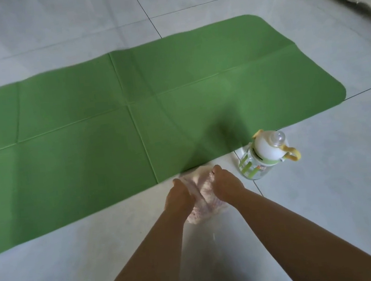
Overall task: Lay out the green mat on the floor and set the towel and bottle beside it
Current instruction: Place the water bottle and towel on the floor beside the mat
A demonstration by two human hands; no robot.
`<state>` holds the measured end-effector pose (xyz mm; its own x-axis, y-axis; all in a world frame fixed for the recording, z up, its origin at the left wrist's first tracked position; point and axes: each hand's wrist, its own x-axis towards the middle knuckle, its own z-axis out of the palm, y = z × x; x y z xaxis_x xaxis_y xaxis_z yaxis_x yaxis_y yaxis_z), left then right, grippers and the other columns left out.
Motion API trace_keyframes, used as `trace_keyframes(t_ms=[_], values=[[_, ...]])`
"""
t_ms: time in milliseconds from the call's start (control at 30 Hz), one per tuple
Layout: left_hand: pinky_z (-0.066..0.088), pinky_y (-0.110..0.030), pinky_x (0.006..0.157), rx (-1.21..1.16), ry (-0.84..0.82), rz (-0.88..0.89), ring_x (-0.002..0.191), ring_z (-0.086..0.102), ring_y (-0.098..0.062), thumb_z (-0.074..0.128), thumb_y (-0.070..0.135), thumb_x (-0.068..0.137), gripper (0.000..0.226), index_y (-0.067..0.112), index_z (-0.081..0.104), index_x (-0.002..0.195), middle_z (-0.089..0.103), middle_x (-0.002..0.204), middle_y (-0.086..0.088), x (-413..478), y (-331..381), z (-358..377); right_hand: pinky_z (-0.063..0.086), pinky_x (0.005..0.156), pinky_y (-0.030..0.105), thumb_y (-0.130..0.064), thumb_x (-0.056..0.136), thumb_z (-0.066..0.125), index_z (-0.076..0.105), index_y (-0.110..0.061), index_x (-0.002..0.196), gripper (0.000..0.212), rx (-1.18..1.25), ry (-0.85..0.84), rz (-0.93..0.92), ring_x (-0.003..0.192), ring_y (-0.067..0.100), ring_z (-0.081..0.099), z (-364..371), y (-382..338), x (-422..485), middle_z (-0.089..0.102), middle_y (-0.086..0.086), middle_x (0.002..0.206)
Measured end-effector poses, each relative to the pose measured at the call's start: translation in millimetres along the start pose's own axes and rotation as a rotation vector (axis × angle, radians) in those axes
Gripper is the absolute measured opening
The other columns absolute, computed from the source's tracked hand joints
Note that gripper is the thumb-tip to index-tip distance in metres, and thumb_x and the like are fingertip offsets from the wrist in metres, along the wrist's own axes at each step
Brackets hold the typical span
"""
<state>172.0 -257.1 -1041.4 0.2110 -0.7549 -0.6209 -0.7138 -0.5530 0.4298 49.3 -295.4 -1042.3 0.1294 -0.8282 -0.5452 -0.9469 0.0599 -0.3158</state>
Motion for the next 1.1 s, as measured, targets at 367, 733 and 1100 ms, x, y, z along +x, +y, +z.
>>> trace_keyframes(t_ms=[367, 733, 1100], values=[[0.047, -0.032, 0.076, 0.246, 0.003, 0.045, 0.099, 0.062, -0.024, 0.054, 0.036, 0.092, 0.052, 0.003, 0.031, 0.125, 0.061, 0.11, -0.008, 0, -13, -3, 0.046, 0.081, 0.031, -0.019, 0.099, 0.034, 0.038, -0.003, 0.122, 0.029, -0.128, 0.068, -0.03, 0.105, 0.026, 0.056, 3, 3, -1, 0.052, 0.013, 0.118], [0.01, -0.047, 0.116, 0.739, 0.142, 0.505, 0.144, 0.008, -0.033, 0.036, 0.04, 0.098, 0.067, -0.001, 0.012, 0.146, 0.011, 0.155, -0.02, -7, -13, 9, 0.018, 0.115, 0.049, -0.02, 0.099, 0.026, 0.01, -0.001, 0.148, 0.055, -0.664, 0.065, -0.547, 0.145, 0.033, 0.007, 11, 12, -13, 0.006, 0.02, 0.156], [0.006, -0.053, 0.115, 0.767, -0.055, 0.381, 0.144, -0.018, -0.02, 0.023, 0.046, 0.099, 0.07, 0.013, -0.014, 0.148, -0.023, 0.155, -0.003, -4, -24, 28, 0.012, 0.115, 0.049, -0.036, 0.101, 0.025, -0.018, -0.013, 0.146, 0.067, -0.764, -0.23, -0.39, 0.144, 0.03, -0.016, 18, 20, -10, -0.027, 0.008, 0.153]])
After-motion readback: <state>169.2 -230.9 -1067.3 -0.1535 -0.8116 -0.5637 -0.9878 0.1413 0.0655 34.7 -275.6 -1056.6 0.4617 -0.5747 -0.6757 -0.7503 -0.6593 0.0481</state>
